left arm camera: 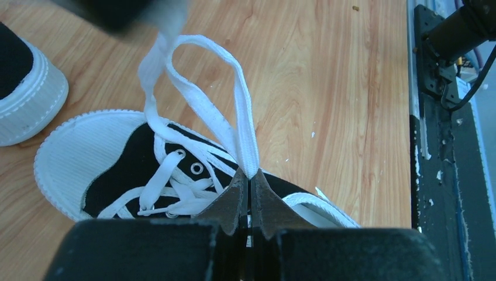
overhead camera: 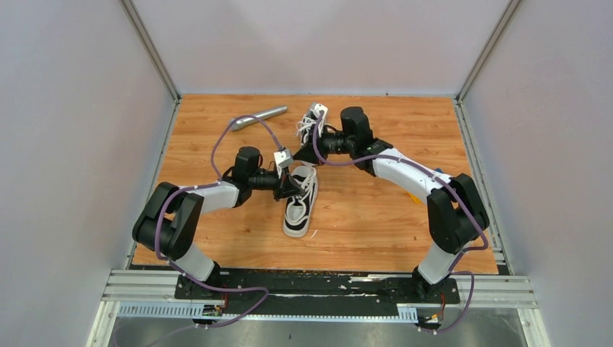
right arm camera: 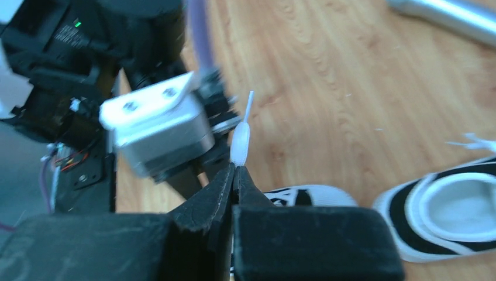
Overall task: Tie the shoes
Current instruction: Wrap the shoelace around the shoelace.
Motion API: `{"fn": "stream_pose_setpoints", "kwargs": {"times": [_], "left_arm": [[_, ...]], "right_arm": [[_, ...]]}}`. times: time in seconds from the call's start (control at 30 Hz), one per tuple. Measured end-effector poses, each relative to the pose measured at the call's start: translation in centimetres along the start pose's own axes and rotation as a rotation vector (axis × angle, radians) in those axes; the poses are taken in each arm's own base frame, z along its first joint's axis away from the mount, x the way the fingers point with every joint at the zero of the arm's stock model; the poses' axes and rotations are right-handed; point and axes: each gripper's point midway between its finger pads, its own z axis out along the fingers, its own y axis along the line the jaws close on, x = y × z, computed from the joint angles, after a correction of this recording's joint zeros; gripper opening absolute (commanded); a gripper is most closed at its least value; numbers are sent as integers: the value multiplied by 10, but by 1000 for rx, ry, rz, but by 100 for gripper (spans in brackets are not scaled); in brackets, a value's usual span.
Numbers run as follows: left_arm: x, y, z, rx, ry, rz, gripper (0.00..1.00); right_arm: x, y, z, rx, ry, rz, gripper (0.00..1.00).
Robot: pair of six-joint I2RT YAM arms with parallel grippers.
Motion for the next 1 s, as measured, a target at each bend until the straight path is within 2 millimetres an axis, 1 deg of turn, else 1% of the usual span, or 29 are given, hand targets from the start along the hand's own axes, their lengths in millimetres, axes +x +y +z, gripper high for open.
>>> {"fn": "stream_pose_setpoints", "kwargs": {"times": [0.13, 0.3, 0.5, 0.7, 0.77, 1.0], "left_arm": [[-4, 3, -4, -16, -20, -63, 0], [-7, 4, -7, -26, -45, -134, 0], [-10, 3, -7, -23, -60, -159, 0], [-8, 2, -7, -22, -60, -165, 0], [-7, 3, -7, -24, -57, -164, 0], [-2, 5, -7, -32, -42, -155, 0]], "right_arm": [[19, 20, 0, -73, 14, 30, 0], [30, 37, -4, -145, 12, 86, 0], [44, 58, -4, -212, 30, 176, 0], [43, 86, -5, -335, 63, 180, 0], [38, 95, -8, -381, 76, 175, 0], [19, 112, -22, -440, 80, 133, 0]]}}
